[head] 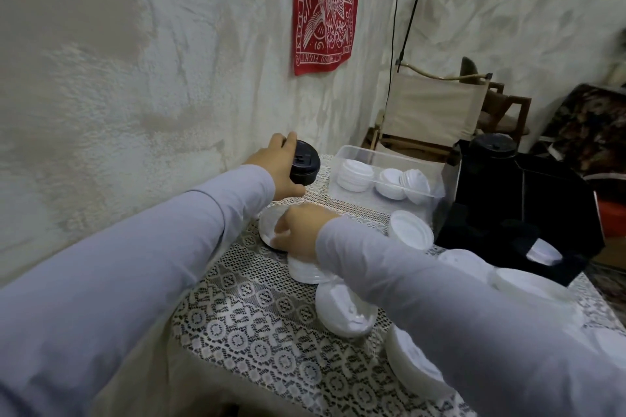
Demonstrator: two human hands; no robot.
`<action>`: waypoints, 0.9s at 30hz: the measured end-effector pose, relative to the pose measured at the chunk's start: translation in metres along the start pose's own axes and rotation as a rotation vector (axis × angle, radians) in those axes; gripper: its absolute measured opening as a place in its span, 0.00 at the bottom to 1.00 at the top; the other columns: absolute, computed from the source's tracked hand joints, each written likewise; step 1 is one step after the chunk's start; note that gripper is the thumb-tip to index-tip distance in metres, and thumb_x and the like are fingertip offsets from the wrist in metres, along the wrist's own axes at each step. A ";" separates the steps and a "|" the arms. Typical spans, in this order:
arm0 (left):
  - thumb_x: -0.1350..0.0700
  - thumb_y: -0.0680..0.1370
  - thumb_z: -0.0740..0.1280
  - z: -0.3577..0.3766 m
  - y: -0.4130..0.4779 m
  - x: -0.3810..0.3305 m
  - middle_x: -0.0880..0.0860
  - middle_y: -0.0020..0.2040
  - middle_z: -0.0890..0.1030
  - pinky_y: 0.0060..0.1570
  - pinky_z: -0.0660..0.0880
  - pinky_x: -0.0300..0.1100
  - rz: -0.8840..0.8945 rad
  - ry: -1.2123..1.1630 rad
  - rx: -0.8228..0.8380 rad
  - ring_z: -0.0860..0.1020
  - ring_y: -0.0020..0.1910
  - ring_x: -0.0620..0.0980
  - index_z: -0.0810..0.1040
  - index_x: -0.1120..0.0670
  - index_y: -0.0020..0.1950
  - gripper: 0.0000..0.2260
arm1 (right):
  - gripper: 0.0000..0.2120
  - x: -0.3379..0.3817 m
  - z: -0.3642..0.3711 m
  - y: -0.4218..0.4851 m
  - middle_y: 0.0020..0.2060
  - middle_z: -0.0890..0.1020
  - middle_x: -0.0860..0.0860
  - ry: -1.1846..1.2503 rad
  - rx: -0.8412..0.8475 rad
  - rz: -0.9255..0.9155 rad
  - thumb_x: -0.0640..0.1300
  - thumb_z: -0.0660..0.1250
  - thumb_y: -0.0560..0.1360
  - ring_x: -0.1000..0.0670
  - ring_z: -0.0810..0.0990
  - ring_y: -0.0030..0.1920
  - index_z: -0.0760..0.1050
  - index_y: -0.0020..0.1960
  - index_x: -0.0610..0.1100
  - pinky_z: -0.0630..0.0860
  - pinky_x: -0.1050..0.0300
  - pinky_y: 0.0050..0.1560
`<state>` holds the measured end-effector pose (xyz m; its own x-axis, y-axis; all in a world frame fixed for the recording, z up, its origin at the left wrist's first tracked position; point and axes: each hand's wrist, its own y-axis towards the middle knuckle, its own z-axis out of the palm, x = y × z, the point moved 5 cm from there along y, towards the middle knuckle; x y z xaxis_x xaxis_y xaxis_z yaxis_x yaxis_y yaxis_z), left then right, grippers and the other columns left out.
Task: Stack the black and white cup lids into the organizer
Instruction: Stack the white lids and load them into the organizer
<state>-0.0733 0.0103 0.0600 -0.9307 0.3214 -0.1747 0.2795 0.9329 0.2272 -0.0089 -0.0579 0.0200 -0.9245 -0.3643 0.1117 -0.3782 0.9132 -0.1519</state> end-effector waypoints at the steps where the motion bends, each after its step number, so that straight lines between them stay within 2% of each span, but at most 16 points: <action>1: 0.49 0.70 0.71 -0.001 0.000 0.000 0.56 0.71 0.58 0.55 0.73 0.48 -0.001 0.008 -0.002 0.73 0.59 0.61 0.45 0.56 0.77 0.46 | 0.17 0.006 0.002 0.004 0.59 0.77 0.45 -0.057 0.021 0.018 0.47 0.63 0.77 0.41 0.76 0.58 0.73 0.64 0.42 0.72 0.52 0.54; 4: 0.49 0.70 0.71 -0.002 0.000 0.002 0.56 0.71 0.58 0.54 0.73 0.47 -0.004 0.025 -0.001 0.73 0.59 0.61 0.45 0.57 0.77 0.46 | 0.18 0.013 0.009 0.015 0.59 0.77 0.45 -0.152 -0.007 0.057 0.47 0.66 0.76 0.41 0.77 0.57 0.72 0.63 0.42 0.73 0.52 0.49; 8: 0.49 0.70 0.71 0.000 -0.001 0.004 0.56 0.71 0.58 0.54 0.73 0.47 -0.012 0.025 0.012 0.73 0.59 0.60 0.45 0.57 0.77 0.45 | 0.18 0.010 0.017 0.028 0.58 0.78 0.46 -0.154 -0.006 0.092 0.44 0.68 0.74 0.41 0.78 0.56 0.72 0.62 0.42 0.71 0.51 0.45; 11: 0.50 0.70 0.71 0.000 -0.001 0.005 0.56 0.71 0.59 0.54 0.72 0.47 -0.013 0.032 0.008 0.73 0.59 0.61 0.45 0.57 0.77 0.45 | 0.16 0.003 0.012 0.031 0.56 0.78 0.45 -0.113 -0.013 0.126 0.45 0.67 0.74 0.40 0.77 0.56 0.73 0.61 0.42 0.72 0.51 0.47; 13: 0.50 0.70 0.72 -0.002 0.000 0.006 0.57 0.71 0.58 0.55 0.72 0.47 -0.013 0.035 0.004 0.72 0.59 0.61 0.45 0.57 0.77 0.45 | 0.16 -0.006 0.005 0.026 0.50 0.77 0.45 -0.110 -0.041 0.135 0.45 0.68 0.73 0.41 0.77 0.54 0.73 0.59 0.41 0.74 0.51 0.48; 16: 0.50 0.70 0.72 -0.005 0.001 0.009 0.57 0.70 0.59 0.58 0.72 0.48 -0.007 0.028 -0.013 0.71 0.61 0.61 0.46 0.57 0.76 0.45 | 0.06 -0.028 -0.008 0.015 0.42 0.74 0.45 -0.032 -0.131 0.159 0.43 0.66 0.73 0.42 0.76 0.44 0.72 0.45 0.40 0.72 0.54 0.42; 18: 0.49 0.69 0.72 -0.005 0.002 0.010 0.57 0.70 0.60 0.58 0.71 0.48 -0.010 0.029 -0.016 0.71 0.61 0.60 0.46 0.57 0.76 0.46 | 0.08 -0.049 -0.015 0.010 0.40 0.75 0.46 0.047 -0.147 0.232 0.44 0.66 0.74 0.44 0.74 0.41 0.72 0.40 0.40 0.71 0.56 0.40; 20: 0.48 0.69 0.72 -0.003 0.001 0.010 0.57 0.70 0.60 0.56 0.73 0.48 -0.012 0.036 -0.011 0.72 0.59 0.60 0.46 0.57 0.76 0.46 | 0.09 -0.074 -0.018 0.007 0.38 0.77 0.45 0.229 -0.143 0.281 0.45 0.66 0.75 0.45 0.75 0.41 0.75 0.39 0.41 0.73 0.57 0.40; 23: 0.48 0.70 0.71 0.003 -0.001 0.005 0.56 0.70 0.59 0.53 0.74 0.48 -0.009 0.036 0.008 0.73 0.57 0.60 0.45 0.56 0.77 0.45 | 0.08 -0.106 -0.013 -0.003 0.38 0.79 0.43 0.834 -0.164 0.369 0.40 0.65 0.77 0.46 0.79 0.38 0.76 0.40 0.40 0.79 0.53 0.45; 25: 0.48 0.71 0.71 0.008 -0.001 0.001 0.56 0.71 0.58 0.54 0.73 0.48 0.005 0.031 0.024 0.73 0.57 0.60 0.44 0.56 0.77 0.45 | 0.08 -0.119 -0.001 -0.009 0.36 0.78 0.44 1.204 -0.142 0.442 0.36 0.61 0.78 0.48 0.77 0.34 0.74 0.40 0.40 0.78 0.55 0.40; 27: 0.48 0.71 0.71 0.013 -0.002 -0.004 0.56 0.71 0.57 0.54 0.74 0.49 0.018 0.033 0.036 0.73 0.57 0.59 0.44 0.56 0.77 0.45 | 0.08 -0.128 0.014 -0.014 0.36 0.76 0.44 1.387 -0.107 0.510 0.34 0.58 0.79 0.49 0.76 0.34 0.72 0.42 0.39 0.79 0.58 0.34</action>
<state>-0.0672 0.0095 0.0482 -0.9325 0.3334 -0.1391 0.3042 0.9324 0.1953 0.1138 -0.0264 -0.0057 -0.1482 0.3969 0.9058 0.0278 0.9172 -0.3974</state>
